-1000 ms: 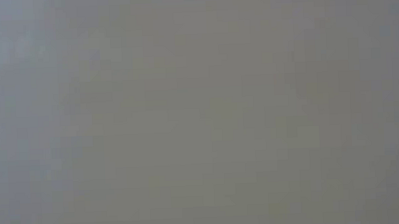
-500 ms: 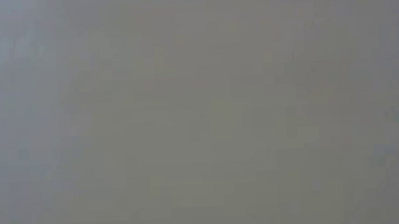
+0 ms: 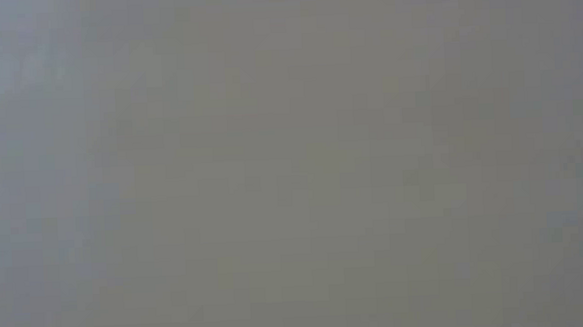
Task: Pick and place Granola Bars by type
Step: Put the red granola bar into the gray bin
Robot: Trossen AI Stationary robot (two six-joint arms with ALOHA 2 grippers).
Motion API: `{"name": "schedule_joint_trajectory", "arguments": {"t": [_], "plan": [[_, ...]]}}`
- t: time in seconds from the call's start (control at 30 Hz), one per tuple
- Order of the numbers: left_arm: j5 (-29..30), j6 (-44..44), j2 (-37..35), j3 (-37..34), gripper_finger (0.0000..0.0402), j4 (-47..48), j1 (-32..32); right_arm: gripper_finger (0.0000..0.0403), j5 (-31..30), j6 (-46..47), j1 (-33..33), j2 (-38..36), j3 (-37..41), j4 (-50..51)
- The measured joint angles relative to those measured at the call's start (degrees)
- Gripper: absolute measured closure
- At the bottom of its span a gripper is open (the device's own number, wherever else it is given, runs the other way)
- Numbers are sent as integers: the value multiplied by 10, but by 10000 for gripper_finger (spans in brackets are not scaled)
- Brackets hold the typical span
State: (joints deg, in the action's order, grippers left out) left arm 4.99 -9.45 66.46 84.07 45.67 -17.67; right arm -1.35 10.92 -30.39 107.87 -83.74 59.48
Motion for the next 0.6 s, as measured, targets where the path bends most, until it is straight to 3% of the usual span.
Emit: {"name": "schedule_joint_trajectory", "arguments": {"t": [0.6], "plan": [[0, 0, 0, 0, 401, 0, 0, 154, 10, -10, 0, 0, 17, -19]]}}
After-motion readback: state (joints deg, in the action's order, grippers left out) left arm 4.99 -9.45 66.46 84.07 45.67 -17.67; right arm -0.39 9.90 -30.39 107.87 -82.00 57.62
